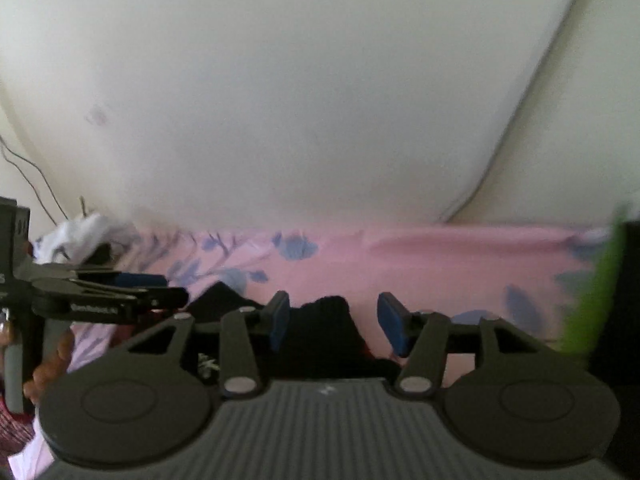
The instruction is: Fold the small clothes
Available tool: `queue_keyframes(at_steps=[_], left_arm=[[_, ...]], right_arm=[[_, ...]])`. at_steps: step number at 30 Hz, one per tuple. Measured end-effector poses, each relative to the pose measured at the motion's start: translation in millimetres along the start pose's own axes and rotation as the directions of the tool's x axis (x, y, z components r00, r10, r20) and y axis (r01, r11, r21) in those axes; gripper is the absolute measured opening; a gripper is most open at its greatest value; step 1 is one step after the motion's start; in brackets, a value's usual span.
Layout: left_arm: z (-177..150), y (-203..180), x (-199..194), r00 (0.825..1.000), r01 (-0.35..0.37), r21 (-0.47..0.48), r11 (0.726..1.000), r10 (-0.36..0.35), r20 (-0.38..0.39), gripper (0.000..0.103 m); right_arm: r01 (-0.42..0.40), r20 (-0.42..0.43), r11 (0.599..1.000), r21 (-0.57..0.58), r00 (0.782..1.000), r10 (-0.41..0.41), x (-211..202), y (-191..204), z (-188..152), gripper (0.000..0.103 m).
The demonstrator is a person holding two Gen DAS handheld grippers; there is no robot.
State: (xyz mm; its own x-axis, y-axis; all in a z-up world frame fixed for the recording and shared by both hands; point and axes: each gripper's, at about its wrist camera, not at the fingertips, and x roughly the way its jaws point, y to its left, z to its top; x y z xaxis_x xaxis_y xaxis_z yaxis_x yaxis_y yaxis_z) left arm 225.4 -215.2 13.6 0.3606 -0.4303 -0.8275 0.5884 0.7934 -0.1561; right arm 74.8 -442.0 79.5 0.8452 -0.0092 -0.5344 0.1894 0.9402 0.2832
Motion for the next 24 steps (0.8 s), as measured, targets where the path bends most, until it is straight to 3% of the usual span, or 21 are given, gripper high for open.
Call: queue_keyframes(at_steps=[2, 3, 4, 5, 6, 10, 14, 18, 21, 24], left_arm=[[-3.3, 1.8, 11.9, 0.999, 0.028, -0.014, 1.0, -0.028, -0.018, 0.065], [-6.1, 1.2, 11.4, 1.0, 0.028, -0.001, 1.0, -0.028, 0.006, 0.059], [-8.1, -1.1, 11.4, 0.999, 0.029, 0.022, 0.999, -0.029, 0.014, 0.036], [-9.4, -4.3, 10.2, 0.999, 0.024, 0.046, 0.999, -0.025, 0.023, 0.021], [-10.3, -5.2, 7.4, 0.999, 0.048, 0.047, 0.998, -0.049, 0.02, 0.015], [-16.3, -14.5, -32.1, 0.995, 0.059, 0.053, 0.997, -0.063, 0.08, 0.012], [-50.2, -26.0, -111.6, 0.968, 0.12, 0.101, 0.988, -0.139, 0.207, 0.012], [-114.8, -38.6, -190.8, 0.93, 0.153, 0.176, 0.972, -0.202, 0.308, 0.012], [-171.4, -48.2, -225.0, 0.911, 0.182, 0.217, 0.959, -0.247, 0.331, 0.012], [-228.3, -56.4, -233.6, 0.912, 0.2, 0.237, 0.951, -0.269, 0.31, 0.012]], right_arm=[[-0.002, -0.051, 1.0, -0.006, 0.999, 0.002, 23.7, -5.1, 0.4, 0.053], [0.001, -0.076, 1.0, -0.005, 0.997, -0.001, 34.2, -6.5, 0.0, 0.053], [-0.012, -0.092, 1.0, 0.0, 0.996, 0.012, 39.7, -7.4, -1.2, 0.052], [-0.033, -0.078, 0.999, -0.015, 0.996, 0.031, 39.5, -6.9, -2.1, 0.027], [-0.056, -0.087, 0.998, -0.022, 0.995, 0.053, 38.9, -5.8, -2.5, 0.005], [-0.057, -0.003, 0.996, -0.07, 0.998, 0.057, 8.8, 10.9, -7.2, 0.005], [-0.076, 0.115, 0.983, -0.169, 0.989, 0.097, -69.5, 47.7, -23.7, 0.004], [-0.073, 0.191, 0.957, -0.28, 0.973, 0.129, -151.0, 82.3, -69.6, 0.004], [-0.062, 0.216, 0.945, -0.32, 0.967, 0.136, -197.8, 95.7, -119.0, 0.004], [-0.031, 0.22, 0.938, -0.346, 0.969, 0.114, -226.8, 104.3, -178.2, 0.004]])
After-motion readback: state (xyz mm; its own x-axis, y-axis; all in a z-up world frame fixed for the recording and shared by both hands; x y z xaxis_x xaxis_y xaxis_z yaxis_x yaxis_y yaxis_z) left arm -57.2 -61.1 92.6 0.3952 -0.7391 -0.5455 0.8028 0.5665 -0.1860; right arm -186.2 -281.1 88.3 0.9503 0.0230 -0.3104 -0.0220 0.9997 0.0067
